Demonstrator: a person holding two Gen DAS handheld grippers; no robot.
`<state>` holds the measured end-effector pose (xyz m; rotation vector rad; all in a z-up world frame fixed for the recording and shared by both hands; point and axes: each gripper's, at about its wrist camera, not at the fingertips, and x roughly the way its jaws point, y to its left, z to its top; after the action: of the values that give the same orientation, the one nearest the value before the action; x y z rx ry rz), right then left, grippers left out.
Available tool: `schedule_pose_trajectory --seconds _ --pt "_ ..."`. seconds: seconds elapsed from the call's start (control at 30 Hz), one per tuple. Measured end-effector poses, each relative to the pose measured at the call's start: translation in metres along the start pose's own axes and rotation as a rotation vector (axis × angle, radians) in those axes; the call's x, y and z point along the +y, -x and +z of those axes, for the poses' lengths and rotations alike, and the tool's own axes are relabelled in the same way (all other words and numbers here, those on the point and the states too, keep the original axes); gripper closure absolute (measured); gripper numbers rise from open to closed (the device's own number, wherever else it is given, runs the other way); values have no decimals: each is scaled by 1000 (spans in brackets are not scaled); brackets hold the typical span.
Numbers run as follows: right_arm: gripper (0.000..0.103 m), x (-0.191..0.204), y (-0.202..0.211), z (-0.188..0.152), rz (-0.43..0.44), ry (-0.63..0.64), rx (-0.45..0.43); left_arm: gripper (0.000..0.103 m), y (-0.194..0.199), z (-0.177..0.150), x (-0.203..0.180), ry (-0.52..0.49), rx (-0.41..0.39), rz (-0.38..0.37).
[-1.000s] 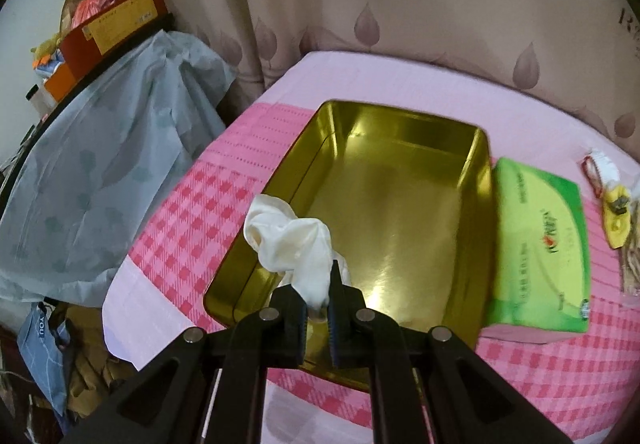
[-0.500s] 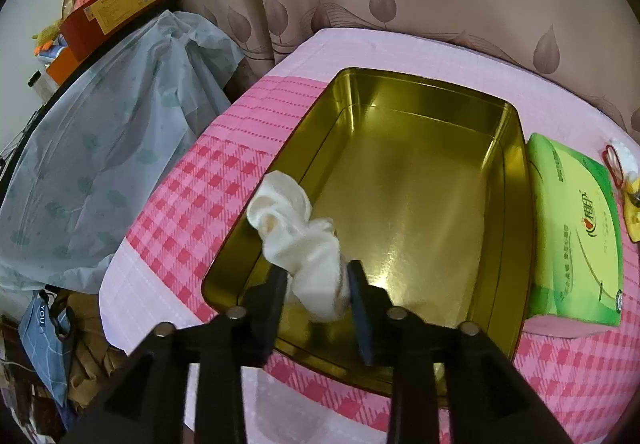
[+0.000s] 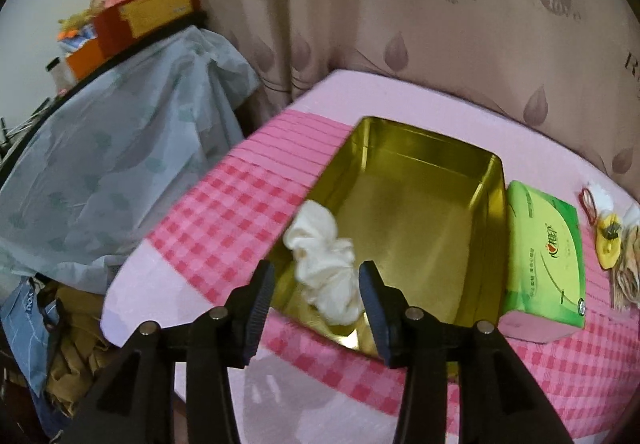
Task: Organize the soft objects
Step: 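Carry the cream scrunchie with the left gripper into the gold tin tray, then open the left gripper to release the scrunchie in the tray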
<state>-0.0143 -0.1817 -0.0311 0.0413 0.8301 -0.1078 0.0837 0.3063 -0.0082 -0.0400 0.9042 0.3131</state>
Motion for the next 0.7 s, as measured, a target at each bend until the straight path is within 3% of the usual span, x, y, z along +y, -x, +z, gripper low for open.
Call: schedule_pose_trajectory --seconds 0.4,0.7 --pt "59 113 4 36 215 170 -21 57 38 -24 47 46 -77 98" --pt "59 222 9 55 374 330 -38 57 34 -21 84 197 -63 157"
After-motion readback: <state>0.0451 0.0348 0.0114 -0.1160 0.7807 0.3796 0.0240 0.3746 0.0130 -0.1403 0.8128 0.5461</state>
